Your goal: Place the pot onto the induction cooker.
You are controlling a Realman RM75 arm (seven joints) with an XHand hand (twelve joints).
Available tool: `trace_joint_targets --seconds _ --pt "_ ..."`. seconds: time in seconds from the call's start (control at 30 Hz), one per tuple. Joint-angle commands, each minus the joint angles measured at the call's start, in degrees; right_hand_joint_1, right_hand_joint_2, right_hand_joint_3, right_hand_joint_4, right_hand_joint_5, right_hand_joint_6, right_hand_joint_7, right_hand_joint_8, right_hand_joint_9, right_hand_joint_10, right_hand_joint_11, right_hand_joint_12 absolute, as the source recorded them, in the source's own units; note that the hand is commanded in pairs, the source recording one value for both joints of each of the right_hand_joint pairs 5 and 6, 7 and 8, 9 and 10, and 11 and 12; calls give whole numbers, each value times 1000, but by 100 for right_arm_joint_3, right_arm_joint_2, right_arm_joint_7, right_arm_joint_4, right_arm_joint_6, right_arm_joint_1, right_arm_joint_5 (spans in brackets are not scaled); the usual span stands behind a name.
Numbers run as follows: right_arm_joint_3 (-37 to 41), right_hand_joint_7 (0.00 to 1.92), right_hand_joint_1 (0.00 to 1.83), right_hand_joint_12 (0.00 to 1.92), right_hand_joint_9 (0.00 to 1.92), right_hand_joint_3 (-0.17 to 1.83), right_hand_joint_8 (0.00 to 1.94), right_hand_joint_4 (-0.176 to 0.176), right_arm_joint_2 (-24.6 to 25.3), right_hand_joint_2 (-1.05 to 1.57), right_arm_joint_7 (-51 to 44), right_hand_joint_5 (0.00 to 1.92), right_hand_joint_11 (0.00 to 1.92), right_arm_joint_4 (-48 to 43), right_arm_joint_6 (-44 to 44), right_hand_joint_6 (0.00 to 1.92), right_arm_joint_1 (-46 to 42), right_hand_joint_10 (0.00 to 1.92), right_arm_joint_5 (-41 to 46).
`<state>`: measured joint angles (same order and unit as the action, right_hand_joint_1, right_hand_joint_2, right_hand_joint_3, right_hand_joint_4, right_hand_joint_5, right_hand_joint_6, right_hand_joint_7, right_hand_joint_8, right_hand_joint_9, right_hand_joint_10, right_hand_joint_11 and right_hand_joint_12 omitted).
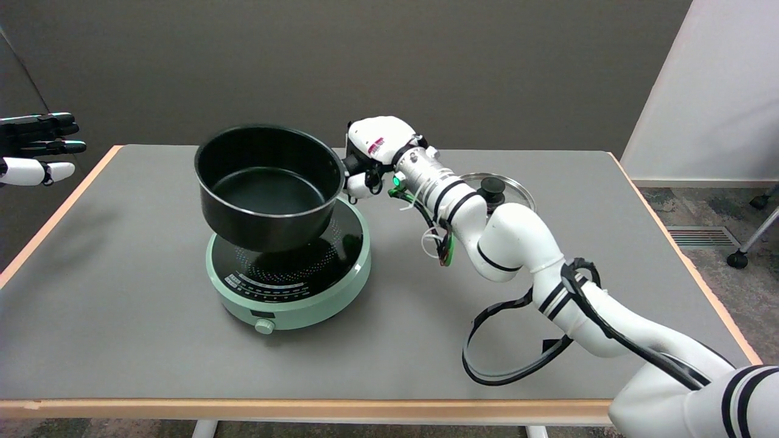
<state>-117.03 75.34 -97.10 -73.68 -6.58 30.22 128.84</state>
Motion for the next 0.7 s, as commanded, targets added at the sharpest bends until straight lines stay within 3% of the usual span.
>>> trace_joint_targets --seconds 0.03,0.33,0.7 --pt "-204 1718 1023 1718 1718 695 1718 -89 324 1151 -384 1718 1718 4 -696 1718 -163 1718 -982" --pt "-322 1712 1022 1712 1712 696 1712 -90 582 1151 -630 1712 1712 112 -843 1712 -165 1712 -1106" --pt "-395 1704 1026 1704 1704 695 1704 -91 547 1143 -711 1704 1704 -191 -1233 1704 -234 1704 -839"
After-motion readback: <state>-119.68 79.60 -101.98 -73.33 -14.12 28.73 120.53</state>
